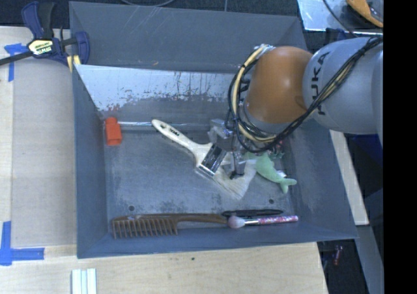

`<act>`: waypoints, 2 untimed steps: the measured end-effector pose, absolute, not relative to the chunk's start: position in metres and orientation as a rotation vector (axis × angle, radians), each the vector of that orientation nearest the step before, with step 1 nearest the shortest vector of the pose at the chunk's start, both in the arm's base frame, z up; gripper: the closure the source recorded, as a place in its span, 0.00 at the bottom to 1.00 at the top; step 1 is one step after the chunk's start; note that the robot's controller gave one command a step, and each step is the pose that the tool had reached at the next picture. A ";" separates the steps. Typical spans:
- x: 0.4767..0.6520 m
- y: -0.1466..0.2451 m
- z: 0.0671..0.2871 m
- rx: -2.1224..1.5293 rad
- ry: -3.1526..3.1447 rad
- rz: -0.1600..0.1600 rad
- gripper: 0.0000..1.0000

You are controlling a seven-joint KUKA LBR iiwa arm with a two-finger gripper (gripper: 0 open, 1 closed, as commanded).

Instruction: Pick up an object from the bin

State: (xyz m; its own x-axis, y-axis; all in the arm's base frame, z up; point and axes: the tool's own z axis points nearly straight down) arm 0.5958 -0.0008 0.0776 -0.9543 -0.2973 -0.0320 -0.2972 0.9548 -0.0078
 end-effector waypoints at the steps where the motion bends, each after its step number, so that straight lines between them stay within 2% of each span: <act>1: 0.596 -0.001 0.078 -0.466 3.074 -0.004 1.00; 2: 0.596 -0.001 0.078 -0.466 3.074 -0.004 1.00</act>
Offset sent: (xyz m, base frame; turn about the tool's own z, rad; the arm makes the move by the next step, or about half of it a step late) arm 0.0000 0.0000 0.0000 0.0000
